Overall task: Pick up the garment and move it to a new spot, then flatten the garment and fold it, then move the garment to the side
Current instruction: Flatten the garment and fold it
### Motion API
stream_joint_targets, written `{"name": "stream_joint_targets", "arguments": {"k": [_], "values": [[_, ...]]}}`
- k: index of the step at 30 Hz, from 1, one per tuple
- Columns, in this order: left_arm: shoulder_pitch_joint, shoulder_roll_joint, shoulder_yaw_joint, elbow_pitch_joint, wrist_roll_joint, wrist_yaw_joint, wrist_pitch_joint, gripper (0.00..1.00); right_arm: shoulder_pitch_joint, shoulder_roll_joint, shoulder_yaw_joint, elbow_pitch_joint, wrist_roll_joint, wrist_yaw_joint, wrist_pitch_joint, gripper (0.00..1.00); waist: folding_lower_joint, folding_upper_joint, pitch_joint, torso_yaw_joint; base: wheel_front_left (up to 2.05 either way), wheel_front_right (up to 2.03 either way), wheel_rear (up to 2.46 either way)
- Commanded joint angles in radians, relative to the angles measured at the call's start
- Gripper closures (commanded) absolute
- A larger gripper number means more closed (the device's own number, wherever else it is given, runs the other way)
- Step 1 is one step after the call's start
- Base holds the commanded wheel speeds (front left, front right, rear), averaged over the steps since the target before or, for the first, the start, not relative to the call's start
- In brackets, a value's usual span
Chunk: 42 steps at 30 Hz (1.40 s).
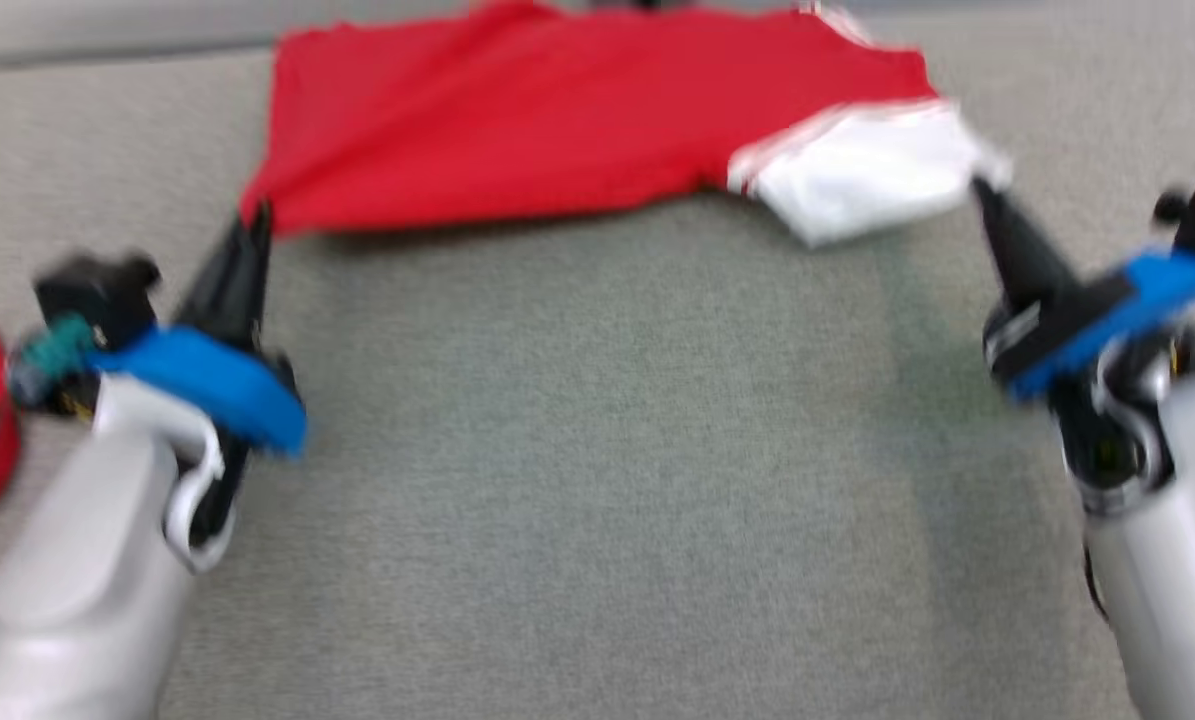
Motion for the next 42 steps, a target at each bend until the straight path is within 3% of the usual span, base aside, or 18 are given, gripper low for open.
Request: {"name": "stream_joint_targets", "arguments": {"k": [1,4,8,14,18,21,24,28,36,42], "values": [[0.048,0.008,-0.021,-0.008,0.000,-0.005,0.010,1.00,0.087,-0.022,-0.014,-0.039,-0.013,0.001,0.055,1.00,0.0002,0.0000,-0.047,-0.011,0.00,0.00,0.00],[0.146,0.023,-0.056,-0.027,-0.003,-0.005,0.042,1.00,0.238,-0.023,-0.059,-0.140,-0.040,0.001,0.176,1.00,0.0002,0.0000,-0.110,-0.005,0.00,0.00,0.00],[0.278,0.045,-0.065,-0.099,-0.038,0.028,0.100,1.00,0.430,0.015,-0.145,-0.329,-0.100,0.001,0.346,1.00,0.0002,0.0000,-0.169,-0.007,0.00,0.00,0.00],[0.489,0.111,-0.071,-0.314,-0.101,0.092,0.225,1.00,0.699,0.128,-0.271,-0.651,-0.203,0.001,0.638,1.00,0.0002,0.0000,-0.212,0.000,0.00,0.00,0.00],[0.602,0.183,-0.087,-0.500,-0.120,0.163,0.339,1.00,0.838,0.165,-0.347,-0.826,-0.268,0.001,0.835,1.00,0.0002,0.0000,-0.217,0.011,0.00,0.00,0.00],[0.672,0.242,-0.086,-0.633,-0.119,0.238,0.421,1.00,0.889,0.178,-0.403,-0.916,-0.289,0.001,0.915,1.00,0.0002,0.0000,-0.208,0.016,0.00,0.00,0.00],[0.709,0.275,-0.075,-0.740,-0.117,0.294,0.459,1.00,0.914,0.179,-0.441,-0.943,-0.250,0.001,0.936,1.00,0.0002,0.0000,-0.197,0.023,0.00,0.00,0.00],[0.715,0.272,-0.070,-0.798,-0.110,0.328,0.465,1.00,0.880,0.179,-0.441,-0.954,-0.224,0.001,0.899,1.00,0.0002,0.0000,-0.186,0.033,0.00,0.00,0.00],[0.593,0.187,-0.060,-0.766,-0.134,0.321,0.452,1.00,0.644,0.179,-0.368,-0.907,-0.329,0.001,0.798,1.00,0.0002,0.0000,-0.146,0.047,0.00,0.00,0.00],[0.449,0.118,-0.055,-0.654,-0.150,0.293,0.462,1.00,0.397,0.134,-0.297,-0.768,-0.388,0.001,0.731,1.00,0.0002,0.0000,-0.090,0.066,0.00,0.00,0.00]]}}
